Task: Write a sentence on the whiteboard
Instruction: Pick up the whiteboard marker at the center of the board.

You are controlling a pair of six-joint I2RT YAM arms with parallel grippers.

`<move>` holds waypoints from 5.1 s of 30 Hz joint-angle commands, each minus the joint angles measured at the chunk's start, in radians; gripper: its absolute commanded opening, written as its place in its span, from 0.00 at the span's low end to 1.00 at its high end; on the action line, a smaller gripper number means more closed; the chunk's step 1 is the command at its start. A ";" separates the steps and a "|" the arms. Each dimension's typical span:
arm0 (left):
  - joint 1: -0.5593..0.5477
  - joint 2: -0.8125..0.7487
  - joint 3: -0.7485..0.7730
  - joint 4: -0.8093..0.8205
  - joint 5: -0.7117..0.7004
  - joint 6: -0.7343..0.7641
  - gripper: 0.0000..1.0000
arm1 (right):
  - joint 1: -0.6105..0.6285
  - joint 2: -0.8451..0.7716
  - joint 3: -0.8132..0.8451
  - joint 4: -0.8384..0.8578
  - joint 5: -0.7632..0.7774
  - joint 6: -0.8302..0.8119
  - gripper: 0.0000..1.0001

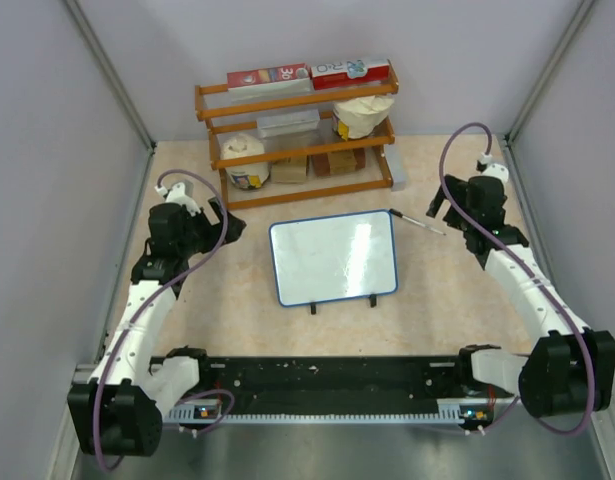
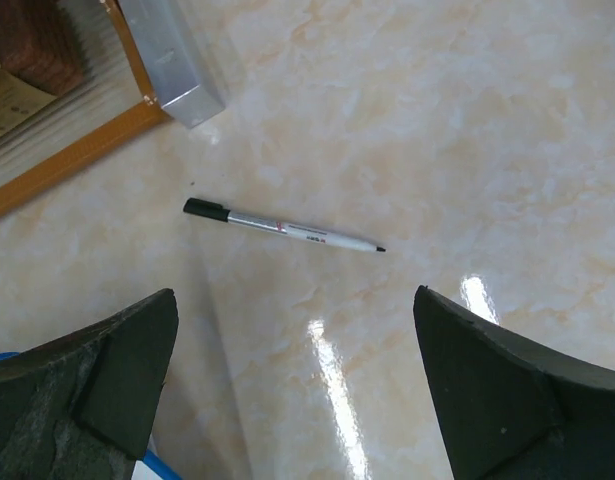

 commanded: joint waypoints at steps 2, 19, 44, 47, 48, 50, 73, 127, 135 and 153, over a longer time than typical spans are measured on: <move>-0.001 -0.035 -0.014 0.053 0.134 0.020 0.98 | -0.008 0.079 0.132 -0.058 -0.099 -0.036 0.99; -0.139 0.128 0.230 -0.119 0.246 0.208 0.98 | 0.058 0.490 0.410 -0.203 -0.112 -0.160 0.99; -0.205 0.212 0.257 -0.091 0.316 0.213 0.98 | 0.081 0.871 0.616 -0.318 -0.239 -0.191 0.65; -0.205 0.208 0.256 -0.093 0.310 0.207 0.98 | 0.081 0.906 0.634 -0.359 -0.228 -0.181 0.56; -0.205 0.205 0.256 -0.093 0.310 0.207 0.98 | 0.081 0.912 0.636 -0.371 -0.225 -0.180 0.52; -0.205 0.197 0.257 -0.094 0.309 0.207 0.98 | 0.081 0.927 0.637 -0.381 -0.221 -0.175 0.49; -0.219 0.110 0.335 -0.165 0.326 0.176 0.97 | 0.081 0.680 0.525 -0.384 -0.210 -0.146 0.00; -0.889 0.553 0.221 0.946 0.433 -0.295 0.00 | 0.133 -0.571 -0.211 0.270 -0.661 0.423 0.00; -0.888 0.392 0.222 0.637 0.304 -0.084 0.00 | 0.135 -0.501 -0.142 0.251 -0.803 0.339 0.83; -0.886 0.136 0.316 0.078 0.359 0.270 0.00 | 0.191 -0.396 -0.038 0.405 -1.310 0.276 0.94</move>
